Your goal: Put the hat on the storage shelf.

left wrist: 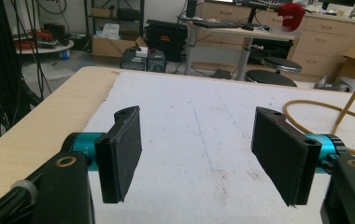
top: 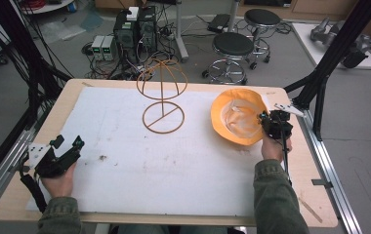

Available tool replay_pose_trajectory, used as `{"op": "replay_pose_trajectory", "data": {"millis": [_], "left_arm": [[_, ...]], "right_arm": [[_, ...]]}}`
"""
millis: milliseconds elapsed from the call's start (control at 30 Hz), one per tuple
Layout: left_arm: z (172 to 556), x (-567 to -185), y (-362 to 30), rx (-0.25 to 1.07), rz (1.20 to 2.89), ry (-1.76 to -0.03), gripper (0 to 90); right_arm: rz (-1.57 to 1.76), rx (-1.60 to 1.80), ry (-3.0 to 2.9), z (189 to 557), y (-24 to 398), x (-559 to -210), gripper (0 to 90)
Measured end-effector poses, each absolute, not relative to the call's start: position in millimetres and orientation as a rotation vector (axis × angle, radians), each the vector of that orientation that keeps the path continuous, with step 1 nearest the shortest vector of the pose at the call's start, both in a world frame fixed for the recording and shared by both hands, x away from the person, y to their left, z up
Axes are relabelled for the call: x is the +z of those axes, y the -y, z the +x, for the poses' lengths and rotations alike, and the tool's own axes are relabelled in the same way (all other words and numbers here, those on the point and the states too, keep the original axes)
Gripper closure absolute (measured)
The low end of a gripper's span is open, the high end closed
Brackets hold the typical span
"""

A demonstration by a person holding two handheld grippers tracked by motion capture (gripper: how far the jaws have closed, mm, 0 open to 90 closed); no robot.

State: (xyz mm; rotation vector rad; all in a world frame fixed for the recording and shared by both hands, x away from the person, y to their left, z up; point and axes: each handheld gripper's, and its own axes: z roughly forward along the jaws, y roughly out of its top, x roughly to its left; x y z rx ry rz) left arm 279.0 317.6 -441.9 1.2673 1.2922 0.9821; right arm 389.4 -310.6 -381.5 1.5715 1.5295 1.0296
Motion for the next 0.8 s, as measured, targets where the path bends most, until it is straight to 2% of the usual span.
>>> {"op": "replay_pose_trajectory", "data": {"millis": [467,800], "left_arm": [[279,-442,-317,0.979,1.265,-1.291,33.4],[279,-442,-317,0.977,1.266,-1.292,33.4]], "right_arm": [[1.387,1.284,-1.451,373,301,-363,86.8],[1.359,1.304,-1.4,368,305,-355,86.7]]}}
